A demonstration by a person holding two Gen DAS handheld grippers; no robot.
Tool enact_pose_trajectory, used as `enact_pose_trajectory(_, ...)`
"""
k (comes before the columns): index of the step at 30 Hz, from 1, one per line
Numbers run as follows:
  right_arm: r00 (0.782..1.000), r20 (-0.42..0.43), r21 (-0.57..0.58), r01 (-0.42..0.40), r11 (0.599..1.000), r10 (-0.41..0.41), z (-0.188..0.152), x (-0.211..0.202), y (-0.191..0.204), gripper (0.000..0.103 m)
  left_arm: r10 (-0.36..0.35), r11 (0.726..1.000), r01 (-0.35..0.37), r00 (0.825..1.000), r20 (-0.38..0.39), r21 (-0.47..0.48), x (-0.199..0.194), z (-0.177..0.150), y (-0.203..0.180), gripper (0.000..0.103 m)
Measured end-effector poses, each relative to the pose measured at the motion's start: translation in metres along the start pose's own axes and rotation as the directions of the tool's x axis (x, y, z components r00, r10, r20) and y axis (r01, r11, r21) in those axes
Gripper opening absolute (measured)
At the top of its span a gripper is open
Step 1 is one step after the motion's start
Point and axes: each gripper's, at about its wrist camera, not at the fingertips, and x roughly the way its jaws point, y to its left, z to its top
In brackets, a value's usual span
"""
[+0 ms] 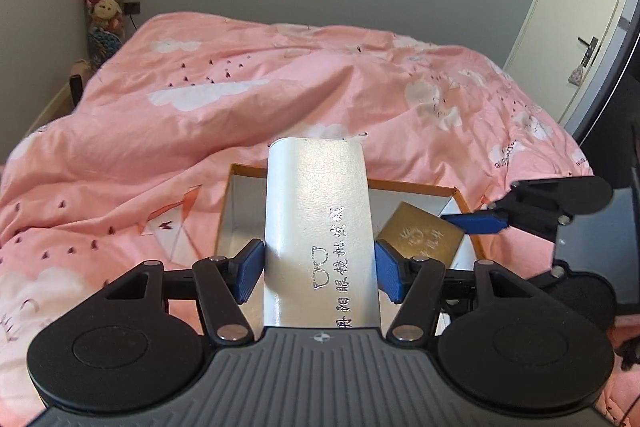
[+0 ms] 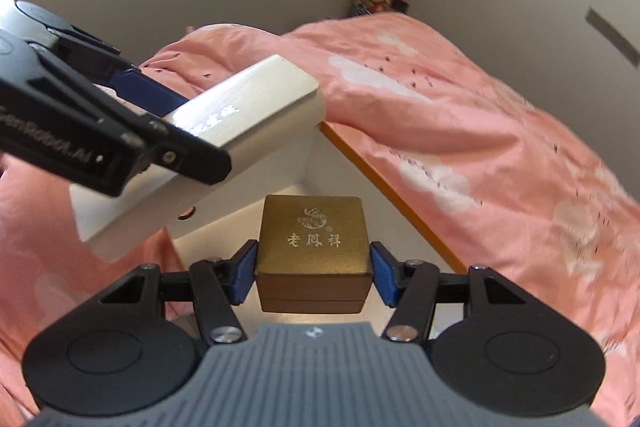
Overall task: Organize objects
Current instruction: 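Lower the glasses case into the orange box with the left tool while the right tool carries the gold box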
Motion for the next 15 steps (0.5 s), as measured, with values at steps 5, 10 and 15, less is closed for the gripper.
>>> enact_pose_trajectory(5,0.999,-0.049,0.086,-0.017,0.996,0.021,-0.013,0.03,-0.023,0.06,0.032,0.999,-0.03,0.996,-0.085,0.026,0.059,0.001,0.002,0.068)
enact_pose_trajectory(10,0.992,-0.103,0.154,-0.05,0.987,0.066,-0.027,0.064,-0.04,0.06,0.111,0.991,-0.09,0.964,-0.243,0.099,0.105,-0.012,0.005,0.068)
enact_pose_trajectory(15,0.983,-0.137,0.209,-0.093,0.973,0.123,-0.037,0.094,-0.048,0.06,0.234,0.962,-0.17,0.918,-0.319,0.216,0.128,-0.027,-0.003,0.069)
